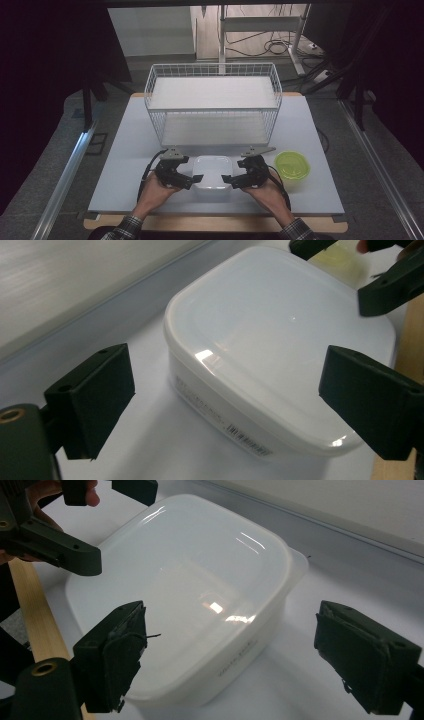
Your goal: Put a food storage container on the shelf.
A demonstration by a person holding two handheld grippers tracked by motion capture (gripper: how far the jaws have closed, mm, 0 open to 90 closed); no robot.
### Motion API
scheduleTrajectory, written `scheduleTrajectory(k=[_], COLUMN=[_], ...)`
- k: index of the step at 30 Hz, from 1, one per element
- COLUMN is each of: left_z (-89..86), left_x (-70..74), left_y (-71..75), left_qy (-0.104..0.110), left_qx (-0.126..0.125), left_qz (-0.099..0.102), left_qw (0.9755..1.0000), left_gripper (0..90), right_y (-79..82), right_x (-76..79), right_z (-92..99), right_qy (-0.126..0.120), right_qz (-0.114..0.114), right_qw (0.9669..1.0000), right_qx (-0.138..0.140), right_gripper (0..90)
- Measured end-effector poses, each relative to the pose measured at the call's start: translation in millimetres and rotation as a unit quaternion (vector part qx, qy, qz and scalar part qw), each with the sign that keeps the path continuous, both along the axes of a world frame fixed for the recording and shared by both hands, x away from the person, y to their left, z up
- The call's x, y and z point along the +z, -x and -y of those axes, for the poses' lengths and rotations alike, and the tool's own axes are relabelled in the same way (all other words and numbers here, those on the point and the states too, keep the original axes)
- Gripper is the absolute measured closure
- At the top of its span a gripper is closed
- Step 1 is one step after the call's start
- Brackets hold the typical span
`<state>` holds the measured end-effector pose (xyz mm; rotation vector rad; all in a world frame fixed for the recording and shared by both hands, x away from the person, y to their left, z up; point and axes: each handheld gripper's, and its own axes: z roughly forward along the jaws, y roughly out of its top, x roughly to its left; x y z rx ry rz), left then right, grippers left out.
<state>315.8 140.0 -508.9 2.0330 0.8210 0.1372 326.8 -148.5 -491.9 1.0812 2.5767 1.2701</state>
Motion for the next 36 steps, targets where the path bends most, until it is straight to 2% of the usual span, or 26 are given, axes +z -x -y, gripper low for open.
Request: scheduleTrajectory(k=[3,7,8,14,17,18,20,21,22,23,24,27,29,30,32,36], left_z=[-0.1,2.8,3.9,5.9,3.4,2.6,1.0,0.0,-0.6,-1.4,-2.0,-3.5,-3.6,-0.2,1.3,1.2], left_x=[-3.1,-6.3,-5.5,1.0,6.0,8.4,13.9,16.7,17.9,18.6,19.5,22.5,22.5,20.0,19.8,18.7], left_y=[-3.7,-4.1,-3.0,8.8,20.4,24.6,33.5,36.1,37.4,38.7,39.3,40.6,41.6,41.9,42.0,41.8], left_qy=[0.014,0.035,0.034,0.011,-0.004,-0.010,-0.024,-0.029,-0.030,-0.029,-0.026,-0.026,-0.037,-0.051,-0.048,-0.033], left_qx=[-0.005,-0.032,-0.038,-0.028,-0.029,-0.027,-0.018,-0.011,-0.006,0.001,0.007,0.029,0.038,0.040,0.046,0.050], left_qz=[-0.018,-0.048,-0.050,-0.063,-0.056,-0.054,-0.033,-0.030,-0.031,-0.027,-0.026,-0.016,-0.008,-0.001,0.000,-0.002], left_qw=[0.9997,0.9978,0.9975,0.9976,0.9980,0.9981,0.9990,0.9991,0.9991,0.9992,0.9993,0.9991,0.9986,0.9979,0.9978,0.9982], left_gripper=[6.1,7.7,10.1,14.4,23.2,26.9,37.4,43.7,47.3,55.1,55.1,64.6,78.3,78.6,78.7,78.8], right_y=[-2.7,-5.2,-4.9,2.6,11.2,14.6,21.0,23.9,26.8,30.5,30.5,32.5,32.4,32.1,32.9,33.1], right_x=[-2.0,-3.5,-4.1,-1.1,2.6,4.4,7.6,9.7,12.3,16.3,16.3,19.4,20.7,20.2,18.5,18.4], right_z=[-2.8,-3.4,-3.2,-2.7,0.6,2.2,4.7,6.1,7.2,7.8,7.8,9.4,13.2,13.5,10.9,11.5], right_qy=[-0.008,-0.022,-0.029,-0.025,-0.022,-0.019,-0.018,-0.016,-0.015,-0.008,-0.008,-0.013,-0.024,-0.023,-0.007,-0.010], right_qz=[-0.012,-0.033,-0.041,-0.057,-0.059,-0.059,-0.051,-0.046,-0.035,-0.022,-0.022,-0.010,0.000,0.005,0.019,0.028], right_qw=[0.9999,0.9992,0.9987,0.9980,0.9980,0.9981,0.9985,0.9987,0.9991,0.9995,0.9995,0.9994,0.9990,0.9990,0.9987,0.9983], right_qx=[0.001,0.009,0.012,0.005,-0.001,-0.002,-0.008,-0.013,-0.020,-0.021,-0.021,-0.031,-0.039,-0.038,-0.046,-0.051], right_gripper=[14.3,20.1,21.8,26.1,34.0,37.5,45.9,52.2,57.3,61.7,61.7,70.0,78.2,77.6,77.5,77.7])
